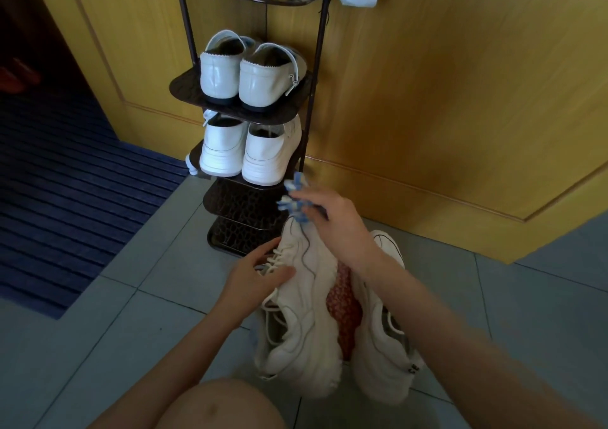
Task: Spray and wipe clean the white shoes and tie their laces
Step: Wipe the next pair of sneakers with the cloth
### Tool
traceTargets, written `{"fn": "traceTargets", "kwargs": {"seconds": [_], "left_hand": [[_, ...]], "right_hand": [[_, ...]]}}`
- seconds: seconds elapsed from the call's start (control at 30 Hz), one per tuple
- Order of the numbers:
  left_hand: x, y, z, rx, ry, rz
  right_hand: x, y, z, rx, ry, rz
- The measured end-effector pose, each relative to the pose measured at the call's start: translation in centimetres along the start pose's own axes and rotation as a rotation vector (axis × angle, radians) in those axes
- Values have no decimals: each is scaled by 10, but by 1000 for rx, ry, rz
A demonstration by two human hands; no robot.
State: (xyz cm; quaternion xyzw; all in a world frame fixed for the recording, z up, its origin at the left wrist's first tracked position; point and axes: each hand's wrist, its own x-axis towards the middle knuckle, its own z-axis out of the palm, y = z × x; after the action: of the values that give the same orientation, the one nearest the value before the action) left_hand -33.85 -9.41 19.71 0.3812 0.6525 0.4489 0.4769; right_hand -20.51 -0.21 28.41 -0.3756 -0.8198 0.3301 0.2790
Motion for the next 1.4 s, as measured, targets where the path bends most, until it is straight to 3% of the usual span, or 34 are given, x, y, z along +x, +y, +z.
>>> {"fn": "traceTargets", "kwargs": {"seconds": [0.13,0.2,0.63,0.8,0.97,1.23,1.4], "left_hand": [[-1,1,0,11,2,-12],[-1,1,1,1,7,-19],[1,7,14,56,37,26],[1,7,15,77,47,54],[0,8,15,66,48,51],[-1,7,14,94,84,55],[-8,6,0,135,12,-31]], "right_hand": [[61,20,23,-232,-432,84],[63,29,26,-317,-530,107],[-16,40,-6,-131,-48,105],[-55,40,10,-216,74,129],[-91,45,36,-338,237,16],[-129,36,56,-78,213,22],[-121,33,64,-144,212,-12]]}}
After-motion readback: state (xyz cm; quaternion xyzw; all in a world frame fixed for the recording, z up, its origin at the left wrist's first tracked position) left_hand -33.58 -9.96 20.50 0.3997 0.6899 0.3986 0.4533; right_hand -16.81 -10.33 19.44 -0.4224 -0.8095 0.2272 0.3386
